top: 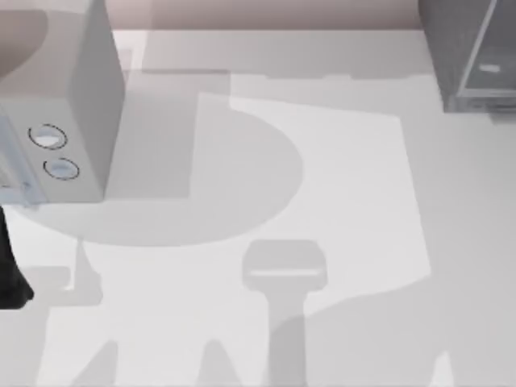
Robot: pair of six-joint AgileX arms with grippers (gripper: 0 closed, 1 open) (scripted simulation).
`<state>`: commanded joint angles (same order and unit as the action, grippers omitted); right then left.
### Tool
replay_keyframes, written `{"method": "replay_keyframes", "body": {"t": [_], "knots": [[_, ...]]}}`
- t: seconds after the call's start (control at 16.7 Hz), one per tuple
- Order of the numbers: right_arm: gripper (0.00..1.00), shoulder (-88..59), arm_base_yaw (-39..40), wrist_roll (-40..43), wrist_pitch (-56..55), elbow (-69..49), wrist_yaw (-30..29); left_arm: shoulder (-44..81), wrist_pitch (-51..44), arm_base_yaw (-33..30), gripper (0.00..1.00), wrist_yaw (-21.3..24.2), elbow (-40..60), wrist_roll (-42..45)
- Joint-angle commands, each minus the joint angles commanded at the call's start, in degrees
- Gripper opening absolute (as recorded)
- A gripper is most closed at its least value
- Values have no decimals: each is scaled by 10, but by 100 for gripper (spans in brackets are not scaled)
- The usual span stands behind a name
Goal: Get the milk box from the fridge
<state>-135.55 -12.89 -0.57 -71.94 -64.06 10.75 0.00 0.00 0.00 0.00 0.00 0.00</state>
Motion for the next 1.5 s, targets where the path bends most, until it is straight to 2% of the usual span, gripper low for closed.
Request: {"method": "replay_keyframes", "body": {"t": [0.3, 1.08, 1.5], "knots": [[100, -4, 2, 0, 8, -10, -2, 0, 0, 0, 100, 0, 0, 0], [2, -4, 2, 0, 8, -10, -2, 0, 0, 0, 100, 0, 0, 0], [0, -4, 2, 0, 8, -10, -2, 0, 0, 0, 100, 0, 0, 0]]}}
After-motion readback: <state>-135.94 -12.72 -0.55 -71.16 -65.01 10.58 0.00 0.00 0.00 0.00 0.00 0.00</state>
